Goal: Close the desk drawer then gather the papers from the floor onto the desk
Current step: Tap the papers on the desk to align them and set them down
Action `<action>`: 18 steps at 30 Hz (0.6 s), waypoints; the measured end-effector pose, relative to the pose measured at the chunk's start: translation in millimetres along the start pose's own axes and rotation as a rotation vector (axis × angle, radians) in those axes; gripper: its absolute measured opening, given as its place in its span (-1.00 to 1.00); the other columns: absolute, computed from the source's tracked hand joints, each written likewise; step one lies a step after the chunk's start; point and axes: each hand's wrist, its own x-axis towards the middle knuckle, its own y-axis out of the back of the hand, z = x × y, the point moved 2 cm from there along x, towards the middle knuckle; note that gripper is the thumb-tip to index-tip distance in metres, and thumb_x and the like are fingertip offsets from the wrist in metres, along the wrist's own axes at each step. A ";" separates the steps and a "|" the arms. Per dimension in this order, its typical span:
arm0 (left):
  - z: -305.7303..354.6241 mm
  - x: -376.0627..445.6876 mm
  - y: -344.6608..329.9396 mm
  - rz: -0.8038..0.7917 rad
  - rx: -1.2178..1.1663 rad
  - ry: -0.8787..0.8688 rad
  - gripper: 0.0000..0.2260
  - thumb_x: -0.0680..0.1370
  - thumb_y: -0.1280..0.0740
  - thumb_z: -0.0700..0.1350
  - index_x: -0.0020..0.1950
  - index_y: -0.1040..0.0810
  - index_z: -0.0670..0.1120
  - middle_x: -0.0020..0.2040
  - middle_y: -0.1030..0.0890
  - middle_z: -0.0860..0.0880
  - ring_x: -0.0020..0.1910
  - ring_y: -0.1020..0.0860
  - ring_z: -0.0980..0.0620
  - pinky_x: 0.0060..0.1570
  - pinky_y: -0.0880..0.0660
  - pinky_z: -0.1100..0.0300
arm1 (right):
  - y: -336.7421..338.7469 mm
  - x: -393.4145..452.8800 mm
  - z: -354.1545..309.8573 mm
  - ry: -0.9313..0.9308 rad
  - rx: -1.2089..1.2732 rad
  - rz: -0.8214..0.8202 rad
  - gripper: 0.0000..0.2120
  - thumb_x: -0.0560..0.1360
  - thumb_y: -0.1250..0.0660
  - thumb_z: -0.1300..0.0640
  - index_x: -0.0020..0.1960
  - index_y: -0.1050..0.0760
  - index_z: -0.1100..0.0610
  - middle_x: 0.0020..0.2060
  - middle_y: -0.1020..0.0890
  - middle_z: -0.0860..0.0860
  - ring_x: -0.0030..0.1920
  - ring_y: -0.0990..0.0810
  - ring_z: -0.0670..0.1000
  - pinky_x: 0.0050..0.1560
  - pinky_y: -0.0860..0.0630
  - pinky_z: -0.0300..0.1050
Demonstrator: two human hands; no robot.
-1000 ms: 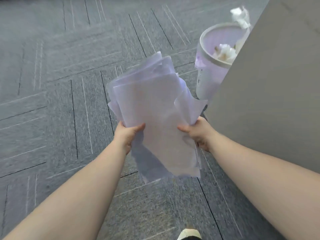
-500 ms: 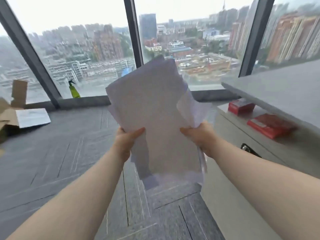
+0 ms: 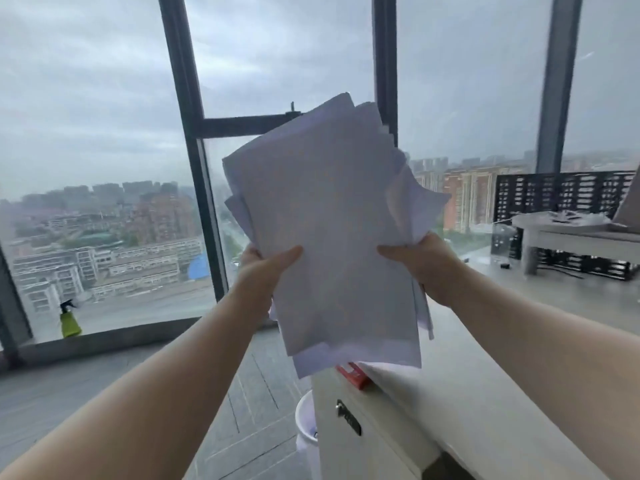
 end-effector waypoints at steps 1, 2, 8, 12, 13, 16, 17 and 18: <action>3.8 -2.7 -22.5 -0.037 -0.017 -0.012 -0.70 0.34 -0.49 -0.32 0.03 -0.57 -0.15 -0.09 -0.70 -0.09 -0.20 -0.67 -0.03 -0.09 -0.64 0.05 | 20.4 -2.7 -9.3 0.010 -0.004 0.025 -0.79 0.36 -0.45 0.35 0.00 -0.60 0.28 -0.04 -0.67 0.26 -0.15 -0.64 0.16 0.07 -0.58 0.15; 5.4 -5.2 -44.4 -0.074 -0.030 -0.018 -0.76 0.37 -0.47 -0.34 -0.03 -0.59 -0.12 -0.17 -0.72 -0.04 -0.25 -0.68 0.01 -0.13 -0.65 0.08 | 41.5 -5.9 -17.3 0.017 -0.011 0.050 -0.82 0.36 -0.46 0.34 -0.04 -0.61 0.24 -0.01 -0.67 0.26 -0.10 -0.64 0.19 0.12 -0.57 0.20; -13.4 -30.4 -153.6 -0.202 -0.068 0.017 -0.65 0.29 -0.52 -0.28 0.04 -0.55 -0.13 -0.13 -0.69 -0.07 -0.25 -0.67 -0.01 -0.12 -0.62 0.06 | 155.2 -28.0 -34.1 0.003 -0.069 0.179 -0.68 0.31 -0.50 0.30 0.06 -0.61 0.23 0.02 -0.69 0.20 0.03 -0.67 0.23 0.15 -0.55 0.25; -39.7 -45.9 -203.8 -0.257 -0.057 0.056 -0.61 0.25 -0.53 -0.25 0.05 -0.58 -0.17 -0.09 -0.68 -0.12 -0.23 -0.65 -0.06 -0.15 -0.62 0.06 | 205.2 -45.1 -27.7 -0.003 -0.102 0.240 -0.62 0.28 -0.52 0.27 0.09 -0.60 0.23 0.03 -0.69 0.18 0.04 -0.66 0.22 0.18 -0.54 0.24; -45.6 -48.0 -213.5 -0.261 -0.057 0.066 -0.62 0.25 -0.53 -0.25 0.04 -0.59 -0.17 -0.08 -0.69 -0.13 -0.23 -0.66 -0.05 -0.13 -0.62 0.04 | 215.0 -48.2 -24.9 -0.005 -0.098 0.248 -0.64 0.32 -0.49 0.29 0.11 -0.59 0.25 0.04 -0.69 0.19 0.05 -0.66 0.22 0.19 -0.53 0.23; -60.6 -51.1 -236.1 -0.269 -0.059 0.111 -0.72 0.25 -0.56 -0.23 -0.07 -0.63 -0.11 -0.10 -0.71 -0.10 -0.20 -0.68 -0.05 -0.08 -0.61 0.04 | 240.1 -52.4 -15.3 0.004 -0.105 0.267 -0.67 0.32 -0.49 0.28 0.09 -0.62 0.21 0.02 -0.70 0.15 0.05 -0.66 0.19 0.21 -0.52 0.24; -62.7 -51.9 -241.4 -0.282 -0.056 0.124 -0.74 0.25 -0.57 -0.21 -0.10 -0.64 -0.11 -0.13 -0.72 -0.07 -0.20 -0.68 -0.04 -0.08 -0.61 0.04 | 246.7 -53.2 -14.3 0.008 -0.109 0.269 -0.67 0.32 -0.51 0.26 0.07 -0.63 0.19 0.01 -0.71 0.12 0.04 -0.67 0.17 0.21 -0.52 0.21; -63.5 -53.1 -246.4 -0.310 -0.055 0.129 -0.78 0.28 -0.56 -0.21 -0.12 -0.65 -0.10 -0.15 -0.73 -0.05 -0.21 -0.69 -0.02 -0.08 -0.61 0.05 | 252.1 -54.5 -14.6 0.010 -0.111 0.272 -0.68 0.32 -0.51 0.25 0.07 -0.63 0.17 0.00 -0.72 0.09 0.03 -0.67 0.14 0.21 -0.53 0.17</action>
